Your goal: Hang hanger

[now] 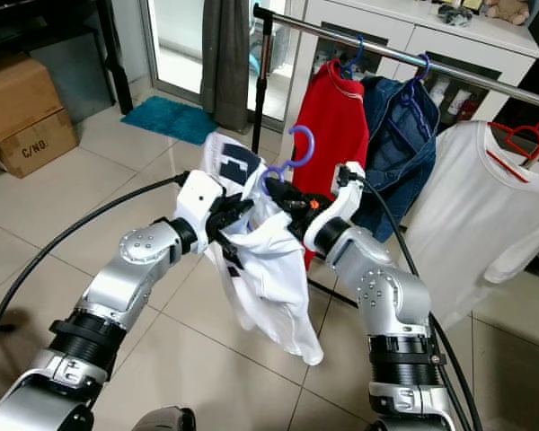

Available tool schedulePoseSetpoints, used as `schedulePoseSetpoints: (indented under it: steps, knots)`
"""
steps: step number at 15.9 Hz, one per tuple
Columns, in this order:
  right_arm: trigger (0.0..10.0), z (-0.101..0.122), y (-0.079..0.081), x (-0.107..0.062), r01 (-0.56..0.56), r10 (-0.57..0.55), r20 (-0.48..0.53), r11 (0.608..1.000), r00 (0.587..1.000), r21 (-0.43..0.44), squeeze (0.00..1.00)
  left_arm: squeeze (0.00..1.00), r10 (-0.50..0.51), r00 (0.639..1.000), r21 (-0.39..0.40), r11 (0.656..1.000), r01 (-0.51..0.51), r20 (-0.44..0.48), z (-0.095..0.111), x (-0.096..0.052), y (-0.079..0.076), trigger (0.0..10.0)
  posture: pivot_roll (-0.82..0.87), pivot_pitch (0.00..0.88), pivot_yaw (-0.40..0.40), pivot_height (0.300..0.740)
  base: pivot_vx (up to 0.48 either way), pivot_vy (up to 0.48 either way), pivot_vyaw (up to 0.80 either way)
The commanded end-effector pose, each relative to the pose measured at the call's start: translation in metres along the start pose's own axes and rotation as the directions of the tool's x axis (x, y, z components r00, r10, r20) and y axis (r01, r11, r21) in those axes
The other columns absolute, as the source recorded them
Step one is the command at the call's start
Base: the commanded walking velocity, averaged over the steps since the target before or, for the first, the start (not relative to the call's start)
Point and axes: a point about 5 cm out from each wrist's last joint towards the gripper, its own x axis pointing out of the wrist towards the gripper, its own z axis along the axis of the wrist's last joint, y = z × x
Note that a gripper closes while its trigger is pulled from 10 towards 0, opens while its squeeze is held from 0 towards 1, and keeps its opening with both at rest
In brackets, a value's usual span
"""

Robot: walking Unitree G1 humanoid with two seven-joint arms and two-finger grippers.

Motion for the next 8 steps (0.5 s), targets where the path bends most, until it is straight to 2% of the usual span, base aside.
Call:
schedulePoseSetpoints:
  steps: [1, 3, 6, 7, 8]
  knots:
    - [10.0, 0.005, -0.019, -0.004, 0.143, -0.143, 0.0, 0.99, 0.99, -0.013, 0.0, 0.0, 0.054, 0.997, -0.02, 0.998, -0.053, 0.061, 0.011, -0.001, 0.005, 0.0, 0.0, 0.0, -0.092, 0.74, 0.0, 0.0, 0.0]
    - [10.0, -0.001, -0.032, -0.008, 0.25, -0.25, -0.043, 0.968, 0.967, -0.014, 0.0, 0.0, 0.11, 0.992, -0.061, 0.992, -0.106, 0.056, 0.008, -0.002, 0.011, 0.0, 0.0, 0.0, -0.091, 0.74, 0.0, 0.0, 0.0]
    - [10.0, -0.017, -0.04, -0.013, 0.331, -0.347, -0.156, 0.936, 0.925, -0.122, 0.0, 0.0, 0.147, 0.989, -0.077, 0.986, -0.146, 0.008, 0.0, -0.002, 0.013, 0.0, 0.0, 0.0, -0.093, 0.74, 0.0, 0.0, 0.0]
    - [10.0, -0.019, -0.04, -0.013, 0.331, -0.351, -0.171, 0.934, 0.921, -0.135, 0.0, 0.0, 0.147, 0.989, -0.073, 0.986, -0.147, -0.003, -0.001, -0.001, 0.013, 0.0, 0.0, 0.0, -0.093, 0.74, 0.0, 0.0, 0.0]
    - [10.0, -0.024, -0.039, -0.014, 0.348, -0.381, -0.214, 0.921, 0.9, -0.176, 0.0, 0.0, 0.169, 0.985, -0.064, 0.983, -0.171, -0.034, -0.006, -0.001, 0.014, 0.0, 0.0, 0.0, -0.094, 0.74, 0.0, 0.0, 0.0]
